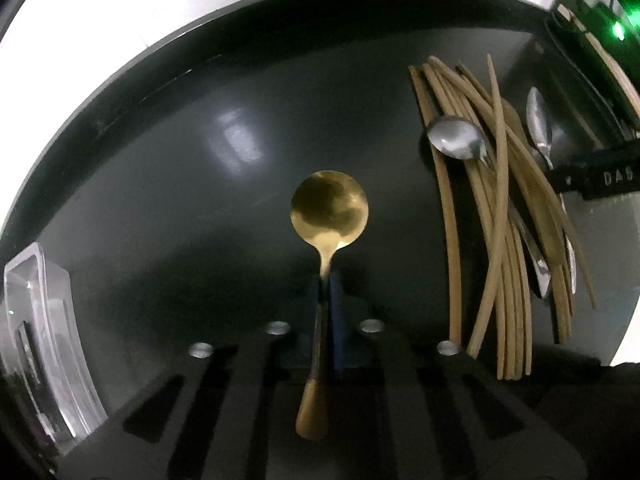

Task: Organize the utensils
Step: 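Grasp the gold spoon with the left tool while the right tool grasps a silver spoon, then carry both spoons to the clear container and open both tools to drop them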

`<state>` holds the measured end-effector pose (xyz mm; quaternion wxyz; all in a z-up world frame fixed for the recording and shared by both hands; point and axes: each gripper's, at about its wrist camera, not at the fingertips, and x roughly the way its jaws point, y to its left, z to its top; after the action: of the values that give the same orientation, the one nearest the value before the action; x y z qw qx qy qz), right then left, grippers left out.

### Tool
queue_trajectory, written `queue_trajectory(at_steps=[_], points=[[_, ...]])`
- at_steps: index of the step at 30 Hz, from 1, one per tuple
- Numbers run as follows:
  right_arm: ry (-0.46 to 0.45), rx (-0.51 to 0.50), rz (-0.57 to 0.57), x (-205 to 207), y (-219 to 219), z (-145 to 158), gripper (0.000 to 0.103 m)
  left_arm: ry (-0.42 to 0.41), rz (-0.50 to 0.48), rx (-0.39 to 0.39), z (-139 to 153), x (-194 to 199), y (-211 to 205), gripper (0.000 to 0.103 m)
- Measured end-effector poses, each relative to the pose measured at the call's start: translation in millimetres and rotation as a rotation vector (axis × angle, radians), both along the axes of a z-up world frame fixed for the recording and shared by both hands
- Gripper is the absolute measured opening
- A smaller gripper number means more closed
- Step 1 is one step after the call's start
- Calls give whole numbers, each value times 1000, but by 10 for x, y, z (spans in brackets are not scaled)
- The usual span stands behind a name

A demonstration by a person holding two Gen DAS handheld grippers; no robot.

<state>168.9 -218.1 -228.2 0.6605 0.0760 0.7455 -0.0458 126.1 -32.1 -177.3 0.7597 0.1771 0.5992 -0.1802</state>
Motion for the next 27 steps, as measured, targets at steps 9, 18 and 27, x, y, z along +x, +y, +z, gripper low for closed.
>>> queue_trajectory(at_steps=[9,18,27], points=[[-16,35,7,-57,-108,33,7,54,85,-33,62,136,64,2],[-102,71,55,-167,-188,444,7,14,155,-67,575,80,223,2],[-215,100,180,-238,208,1012,7,-66,252,-79,1126,-231,661,2]])
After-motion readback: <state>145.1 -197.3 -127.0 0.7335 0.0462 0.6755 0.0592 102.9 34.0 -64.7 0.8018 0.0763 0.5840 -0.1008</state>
